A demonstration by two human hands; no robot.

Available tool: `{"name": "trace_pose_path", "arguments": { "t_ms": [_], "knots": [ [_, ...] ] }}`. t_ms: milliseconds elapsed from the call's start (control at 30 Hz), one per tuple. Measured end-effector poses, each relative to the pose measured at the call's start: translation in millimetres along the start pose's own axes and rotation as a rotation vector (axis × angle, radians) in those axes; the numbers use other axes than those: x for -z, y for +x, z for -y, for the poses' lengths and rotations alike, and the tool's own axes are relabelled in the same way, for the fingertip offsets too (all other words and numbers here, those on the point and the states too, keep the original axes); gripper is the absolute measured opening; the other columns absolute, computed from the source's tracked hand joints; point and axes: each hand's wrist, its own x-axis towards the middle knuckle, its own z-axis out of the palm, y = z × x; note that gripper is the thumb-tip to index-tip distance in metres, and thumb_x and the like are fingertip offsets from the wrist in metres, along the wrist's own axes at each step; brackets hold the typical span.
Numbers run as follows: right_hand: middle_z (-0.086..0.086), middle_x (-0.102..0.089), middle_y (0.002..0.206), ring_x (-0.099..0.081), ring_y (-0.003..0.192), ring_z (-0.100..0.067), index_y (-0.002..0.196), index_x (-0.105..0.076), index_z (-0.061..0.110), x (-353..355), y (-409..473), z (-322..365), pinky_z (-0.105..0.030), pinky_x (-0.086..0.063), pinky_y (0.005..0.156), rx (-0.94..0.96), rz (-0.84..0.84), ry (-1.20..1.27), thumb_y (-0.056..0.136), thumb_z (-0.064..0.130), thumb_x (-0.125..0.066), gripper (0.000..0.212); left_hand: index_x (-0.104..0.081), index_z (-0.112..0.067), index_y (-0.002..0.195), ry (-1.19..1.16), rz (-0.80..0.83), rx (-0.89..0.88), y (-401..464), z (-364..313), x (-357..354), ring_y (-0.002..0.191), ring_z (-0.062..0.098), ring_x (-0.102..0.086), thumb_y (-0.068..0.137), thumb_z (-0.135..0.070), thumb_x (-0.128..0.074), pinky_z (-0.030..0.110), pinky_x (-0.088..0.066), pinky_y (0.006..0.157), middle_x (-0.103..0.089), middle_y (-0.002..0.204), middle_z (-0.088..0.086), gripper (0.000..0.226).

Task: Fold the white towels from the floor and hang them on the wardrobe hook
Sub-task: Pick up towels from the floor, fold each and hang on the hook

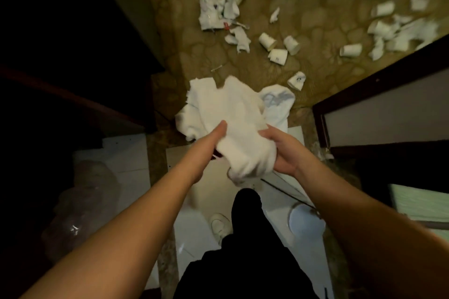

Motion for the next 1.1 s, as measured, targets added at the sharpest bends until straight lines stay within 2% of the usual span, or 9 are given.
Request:
{"name": "trace_pose_path", "arguments": {
  "t_ms": [200,367,467,567,633,733,867,1000,1100],
  "knots": [
    [-0.007,-0.073,0.120,-0.070,0.109,-0.022,0.126,-0.061,0.014,-76.7,-104.2,14.3,-0.031,-0.058,0.085,0.065,0.208,-0.253,0.076,0.000,-0.055,0.053,-0.070,-0.012,0.110,-0.504,0.028,-0.109,-107.3,-46.9,30.6,0.099,0.029,-0.073,0.077,-0.036,-0.078,0.042,-0.056,0.088,-0.077,0.106,0.010,0.041],
    [-0.011,-0.076,0.105,-0.073,0.096,-0.025,0.114,-0.068,0.009,-117.9,-178.7,19.6,-0.033,-0.060,0.079,0.031,0.233,-0.306,0.067,0.003,-0.066,0.048,-0.063,-0.012,0.127,-0.503,0.019,-0.292,-193.7,-62.2,38.1,0.103,0.031,-0.072,0.077,-0.031,-0.081,0.043,-0.057,0.084,-0.075,0.113,0.009,0.057],
    [-0.016,-0.072,0.118,-0.068,0.109,-0.032,0.116,-0.074,0.008,-137.8,-215.0,25.8,-0.043,-0.056,0.092,0.041,0.289,-0.152,0.056,0.022,-0.091,0.064,-0.065,-0.020,0.123,-0.441,0.041,-0.354,-244.3,-56.1,33.4,0.101,0.029,-0.073,0.071,-0.037,-0.085,0.045,-0.059,0.085,-0.076,0.109,0.005,0.058],
    [-0.020,-0.053,0.146,-0.049,0.134,-0.039,0.144,-0.054,0.011,-162.5,-244.2,30.8,-0.055,-0.031,0.116,0.033,0.303,-0.191,0.079,0.058,-0.072,0.082,-0.065,-0.016,0.125,-0.393,0.097,-0.377,-292.8,-43.7,28.7,0.112,0.037,-0.067,0.051,-0.039,-0.092,0.054,-0.051,0.098,-0.074,0.115,0.013,0.082],
    [-0.019,-0.060,0.139,-0.058,0.127,-0.038,0.140,-0.058,0.012,-175.7,-258.8,33.8,-0.054,-0.042,0.109,0.002,0.245,-0.202,0.076,0.066,-0.065,0.083,-0.065,-0.012,0.125,-0.337,0.095,-0.423,-323.5,-31.2,26.9,0.113,0.041,-0.065,0.044,-0.036,-0.094,0.055,-0.051,0.098,-0.071,0.118,0.018,0.090],
    [-0.017,-0.074,0.115,-0.074,0.099,-0.033,0.120,-0.067,0.009,-189.7,-289.1,29.2,-0.045,-0.060,0.079,0.068,0.205,-0.304,0.070,0.053,-0.075,0.066,-0.064,-0.006,0.126,-0.262,0.090,-0.514,-365.7,-3.4,23.1,0.111,0.041,-0.065,0.053,-0.032,-0.090,0.049,-0.055,0.088,-0.067,0.120,0.022,0.082],
    [-0.017,-0.069,0.127,-0.066,0.116,-0.036,0.134,-0.060,0.013,-188.5,-340.7,7.2,-0.048,-0.057,0.091,0.177,0.341,-0.502,0.084,0.042,-0.073,0.060,-0.059,0.001,0.130,-0.278,0.072,-0.633,-422.5,47.4,4.5,0.110,0.039,-0.067,0.073,-0.034,-0.079,0.041,-0.057,0.086,-0.065,0.125,0.024,0.069],
    [-0.017,-0.069,0.124,-0.068,0.113,-0.035,0.133,-0.061,0.012,-179.3,-396.1,-21.8,-0.046,-0.058,0.088,0.222,0.495,-0.615,0.083,0.036,-0.076,0.058,-0.059,-0.009,0.133,-0.275,-0.050,-0.713,-482.8,88.4,-23.8,0.113,0.036,-0.067,0.082,-0.038,-0.075,0.047,-0.056,0.093,-0.068,0.124,0.018,0.061],
    [-0.020,-0.068,0.125,-0.067,0.115,-0.036,0.133,-0.059,0.011,-179.8,-432.8,-42.8,-0.046,-0.057,0.092,0.282,0.568,-0.684,0.082,0.031,-0.074,0.057,-0.064,-0.019,0.124,-0.309,-0.170,-0.789,-527.4,116.7,-38.3,0.099,0.030,-0.073,0.078,-0.029,-0.078,0.037,-0.061,0.072,-0.075,0.110,0.010,0.050]
  ]
}}
